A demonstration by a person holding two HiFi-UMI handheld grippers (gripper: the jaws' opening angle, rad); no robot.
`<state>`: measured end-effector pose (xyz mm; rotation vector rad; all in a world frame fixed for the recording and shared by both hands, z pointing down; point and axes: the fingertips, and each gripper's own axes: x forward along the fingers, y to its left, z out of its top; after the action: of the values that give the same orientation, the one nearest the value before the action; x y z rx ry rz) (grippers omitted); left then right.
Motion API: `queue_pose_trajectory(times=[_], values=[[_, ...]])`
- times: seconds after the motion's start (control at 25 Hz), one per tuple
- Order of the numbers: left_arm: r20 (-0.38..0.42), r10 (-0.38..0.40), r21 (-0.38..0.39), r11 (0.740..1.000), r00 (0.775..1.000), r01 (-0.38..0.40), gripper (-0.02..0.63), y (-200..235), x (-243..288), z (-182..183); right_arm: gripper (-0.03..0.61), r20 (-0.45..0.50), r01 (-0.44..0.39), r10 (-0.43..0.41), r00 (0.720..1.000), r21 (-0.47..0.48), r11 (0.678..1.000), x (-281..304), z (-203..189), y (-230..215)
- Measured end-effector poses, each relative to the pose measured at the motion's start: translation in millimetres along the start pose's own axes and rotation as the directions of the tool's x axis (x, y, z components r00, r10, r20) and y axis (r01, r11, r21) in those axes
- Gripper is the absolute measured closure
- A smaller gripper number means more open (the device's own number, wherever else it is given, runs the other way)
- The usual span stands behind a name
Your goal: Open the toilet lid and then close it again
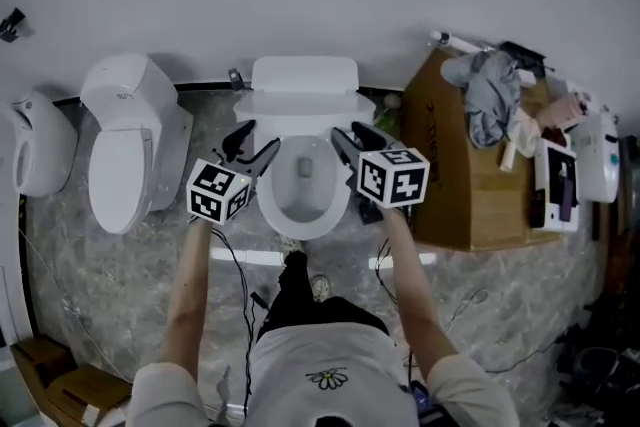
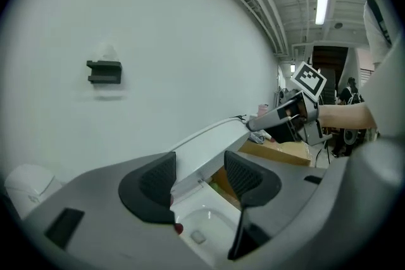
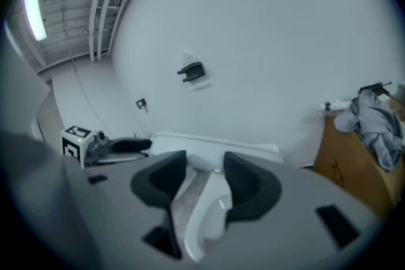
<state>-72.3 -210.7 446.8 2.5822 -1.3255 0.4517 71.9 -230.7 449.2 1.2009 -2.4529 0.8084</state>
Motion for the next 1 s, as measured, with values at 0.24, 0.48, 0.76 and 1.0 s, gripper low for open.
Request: queue_pose_trajectory(times=[0.24,0.48,0.76,1.0], values=[[0.088,0.063,-0.040,0.997,0.994,-0.059,0.374,44,32,51,0.365,0.067,0.026,-0.026,0.997,0.007,1.000,24,66,-14],[0.120,0.071,-0.052,0.997,0.990,-0.065,0.390,80,61,83,0.417,0.106,0.056,-0.048,0.993,-0.078,0.995,51,118,-20],[0.110,0.092,-0.075,0.994,0.990,-0.084,0.391,112,91,110,0.414,0.107,0.140,-0.127,0.986,-0.123,0.982,70,150,-35],[0.106,0.111,-0.055,0.993,0.988,-0.105,0.410,138,119,128,0.414,0.101,0.226,-0.209,0.973,-0.212,0.951,96,167,-64]])
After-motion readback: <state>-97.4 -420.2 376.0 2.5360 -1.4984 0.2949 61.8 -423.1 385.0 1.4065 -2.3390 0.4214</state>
